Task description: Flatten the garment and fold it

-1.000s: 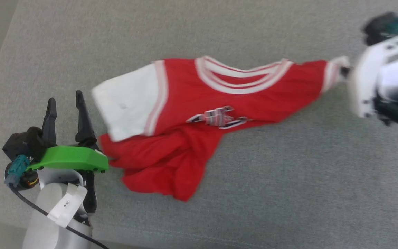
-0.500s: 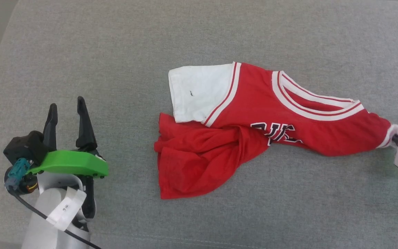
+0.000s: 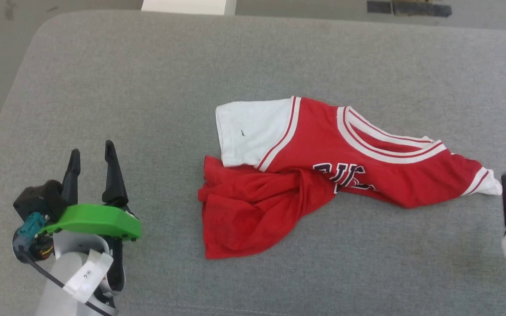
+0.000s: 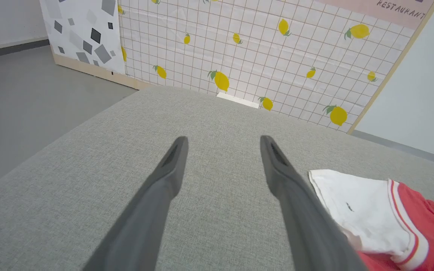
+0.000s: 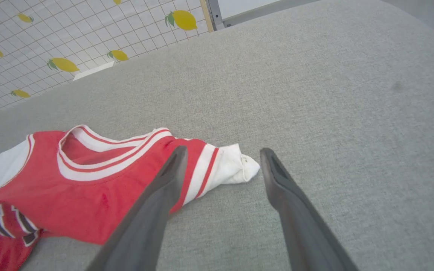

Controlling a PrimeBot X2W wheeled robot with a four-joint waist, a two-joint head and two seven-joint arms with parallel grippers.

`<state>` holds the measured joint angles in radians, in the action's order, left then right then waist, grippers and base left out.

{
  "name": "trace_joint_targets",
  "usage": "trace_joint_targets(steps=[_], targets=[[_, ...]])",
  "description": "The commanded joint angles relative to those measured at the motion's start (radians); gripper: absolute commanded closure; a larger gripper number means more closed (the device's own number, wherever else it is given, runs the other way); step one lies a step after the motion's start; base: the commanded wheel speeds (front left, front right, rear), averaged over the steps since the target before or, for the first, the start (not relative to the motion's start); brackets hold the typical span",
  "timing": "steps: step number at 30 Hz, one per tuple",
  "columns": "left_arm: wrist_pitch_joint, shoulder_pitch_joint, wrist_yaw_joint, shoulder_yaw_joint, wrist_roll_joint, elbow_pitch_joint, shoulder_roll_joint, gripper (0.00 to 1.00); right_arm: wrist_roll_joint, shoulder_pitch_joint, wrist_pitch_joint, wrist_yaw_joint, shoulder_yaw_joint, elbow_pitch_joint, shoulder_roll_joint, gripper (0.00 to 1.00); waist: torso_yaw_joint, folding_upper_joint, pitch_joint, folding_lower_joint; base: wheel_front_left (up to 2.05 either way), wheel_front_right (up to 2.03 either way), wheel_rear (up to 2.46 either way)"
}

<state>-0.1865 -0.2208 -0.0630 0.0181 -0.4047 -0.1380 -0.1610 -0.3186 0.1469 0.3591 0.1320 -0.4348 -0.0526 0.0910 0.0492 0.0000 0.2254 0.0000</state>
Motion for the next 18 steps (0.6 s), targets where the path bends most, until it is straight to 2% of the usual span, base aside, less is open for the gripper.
trace_joint_targets(steps=[1,13,18], targets=[[0.001,0.013,-0.003,0.004,-0.003,-0.002,-0.002,0.0,-0.007,-0.02,-0.009,-0.001,-0.003,0.01,-0.008,0.0,-0.007,0.0,-0.013,0.0,0.0,0.0,0.0],[0.041,-0.029,0.002,0.041,-0.01,-0.018,0.006,0.0,-0.006,-0.024,-0.019,-0.001,-0.008,0.038,-0.035,0.0,-0.039,0.0,-0.013,0.0,0.0,0.0,0.0],[0.174,-0.195,-0.002,0.094,0.003,-0.065,0.006,0.0,-0.002,0.009,-0.017,-0.001,-0.002,0.05,-0.035,0.0,-0.06,0.0,0.034,0.0,0.0,0.0,0.0]])
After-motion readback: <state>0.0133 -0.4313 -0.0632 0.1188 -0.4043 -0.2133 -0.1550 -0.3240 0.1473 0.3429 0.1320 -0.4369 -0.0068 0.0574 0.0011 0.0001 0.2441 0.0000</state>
